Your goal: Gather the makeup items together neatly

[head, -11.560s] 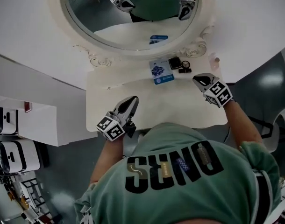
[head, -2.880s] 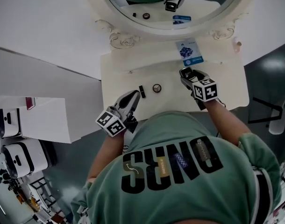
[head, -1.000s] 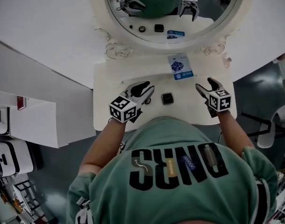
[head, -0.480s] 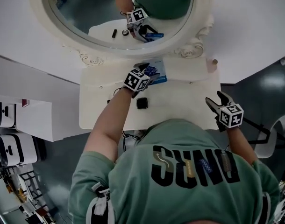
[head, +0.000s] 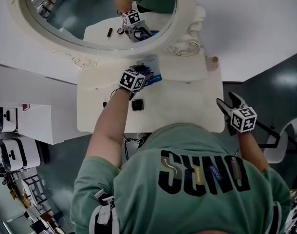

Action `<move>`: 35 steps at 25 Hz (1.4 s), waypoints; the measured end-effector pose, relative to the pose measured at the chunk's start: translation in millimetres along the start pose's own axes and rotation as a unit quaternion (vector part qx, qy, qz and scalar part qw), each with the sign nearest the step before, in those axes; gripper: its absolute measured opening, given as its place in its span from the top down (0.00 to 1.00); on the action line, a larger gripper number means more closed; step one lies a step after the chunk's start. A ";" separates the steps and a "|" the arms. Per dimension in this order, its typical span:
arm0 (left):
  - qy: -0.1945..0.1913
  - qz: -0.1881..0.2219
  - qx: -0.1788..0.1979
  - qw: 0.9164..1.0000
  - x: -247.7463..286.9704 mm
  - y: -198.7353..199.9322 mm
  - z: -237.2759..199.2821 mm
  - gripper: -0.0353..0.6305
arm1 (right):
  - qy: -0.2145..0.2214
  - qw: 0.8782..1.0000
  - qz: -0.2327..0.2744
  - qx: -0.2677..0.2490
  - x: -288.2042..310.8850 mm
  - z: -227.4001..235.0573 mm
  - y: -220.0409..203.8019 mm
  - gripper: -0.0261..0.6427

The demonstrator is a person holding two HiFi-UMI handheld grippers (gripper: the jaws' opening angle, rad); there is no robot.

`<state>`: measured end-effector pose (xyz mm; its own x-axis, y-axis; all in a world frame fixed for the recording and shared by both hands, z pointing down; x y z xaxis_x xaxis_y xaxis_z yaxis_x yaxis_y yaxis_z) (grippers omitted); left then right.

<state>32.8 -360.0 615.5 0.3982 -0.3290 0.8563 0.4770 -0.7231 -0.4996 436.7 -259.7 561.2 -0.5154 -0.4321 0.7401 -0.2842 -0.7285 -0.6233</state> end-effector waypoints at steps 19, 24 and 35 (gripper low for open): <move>-0.104 -0.026 0.053 0.993 12.7 -67.0 184.3 0.84 | 0.043 0.998 -0.009 -0.042 -2.4 -22.9 -16.0 0.48; -0.082 -0.047 0.065 0.993 41.6 -85.5 194.8 0.84 | 0.036 0.998 -0.018 -0.043 -10.8 -23.9 -30.9 0.48; -0.060 -0.088 0.102 0.989 82.7 -101.1 195.0 0.69 | 0.013 1.000 -0.017 -0.018 -37.1 -18.8 -57.4 0.48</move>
<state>170.3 -195.7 711.3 0.3802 -0.1258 0.9163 0.6897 -0.6215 -0.3715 456.9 -191.8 564.8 -0.5250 -0.3926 0.7551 -0.3312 -0.7231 -0.6062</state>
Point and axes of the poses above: the fingertips, and each gripper's own axes: x forward along the fingers, z to its right, y out of its top, the point moved 4 cm from there along -x, backward along the fingers, and after that the axes turned 13 degrees about -z, right-handed, at the moved point
